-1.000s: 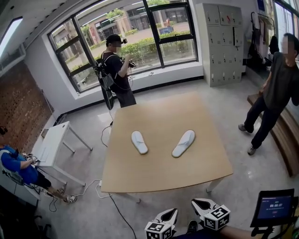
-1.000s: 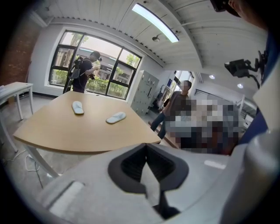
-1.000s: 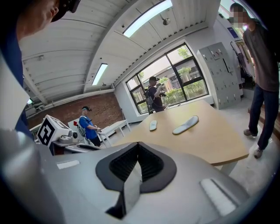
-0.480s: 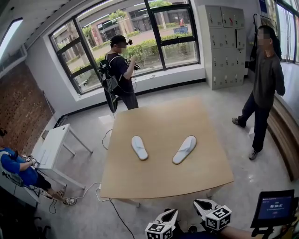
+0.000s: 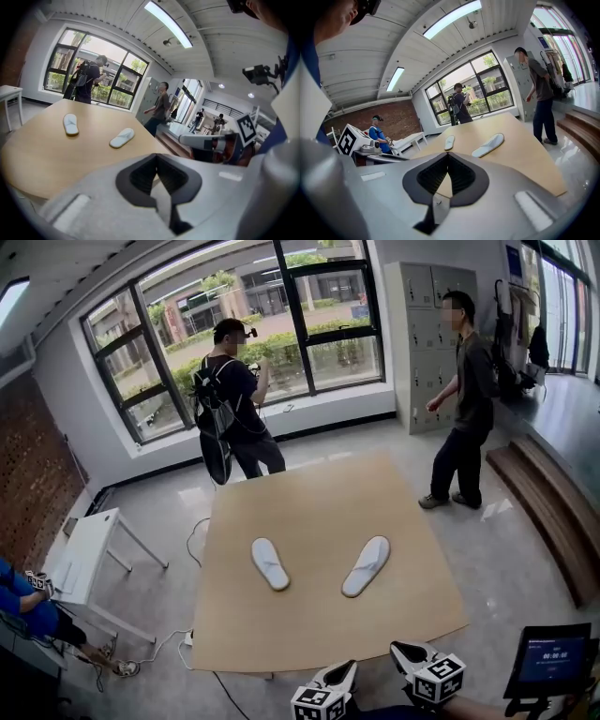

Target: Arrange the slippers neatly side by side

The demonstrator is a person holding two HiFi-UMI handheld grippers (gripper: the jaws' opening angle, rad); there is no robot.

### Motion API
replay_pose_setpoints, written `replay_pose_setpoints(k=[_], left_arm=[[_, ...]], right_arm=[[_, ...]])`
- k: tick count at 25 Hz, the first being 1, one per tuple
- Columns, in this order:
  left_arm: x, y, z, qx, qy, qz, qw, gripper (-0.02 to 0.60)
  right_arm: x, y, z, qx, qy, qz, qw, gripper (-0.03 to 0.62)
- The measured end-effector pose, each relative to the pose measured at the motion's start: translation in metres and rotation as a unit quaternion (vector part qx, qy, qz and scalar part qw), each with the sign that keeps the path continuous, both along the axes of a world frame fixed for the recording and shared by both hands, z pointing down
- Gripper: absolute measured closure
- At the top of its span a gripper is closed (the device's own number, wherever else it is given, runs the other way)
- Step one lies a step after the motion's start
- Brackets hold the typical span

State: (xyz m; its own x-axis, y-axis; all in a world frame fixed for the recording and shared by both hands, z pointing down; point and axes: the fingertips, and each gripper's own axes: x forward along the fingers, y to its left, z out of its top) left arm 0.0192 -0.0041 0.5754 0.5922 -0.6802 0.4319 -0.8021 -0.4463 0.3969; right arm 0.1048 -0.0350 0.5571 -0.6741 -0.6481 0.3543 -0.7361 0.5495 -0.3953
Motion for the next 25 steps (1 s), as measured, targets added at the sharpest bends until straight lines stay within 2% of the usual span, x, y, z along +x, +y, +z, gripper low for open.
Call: replay_pose_setpoints(k=[11, 25], left_arm=[[-0.047, -0.091, 0.006, -0.002, 0.016, 0.032, 0.9994, 0.578], [-0.083, -0.147, 0.01, -0.027, 0.046, 0.068, 0.9963, 0.578]], right_arm=[[-0.045, -0.084, 0.0, 0.005, 0.02, 0.032, 0.999, 0.585], [-0.082, -0.13, -0.001, -0.009, 0.052, 0.063, 0.997, 0.585]])
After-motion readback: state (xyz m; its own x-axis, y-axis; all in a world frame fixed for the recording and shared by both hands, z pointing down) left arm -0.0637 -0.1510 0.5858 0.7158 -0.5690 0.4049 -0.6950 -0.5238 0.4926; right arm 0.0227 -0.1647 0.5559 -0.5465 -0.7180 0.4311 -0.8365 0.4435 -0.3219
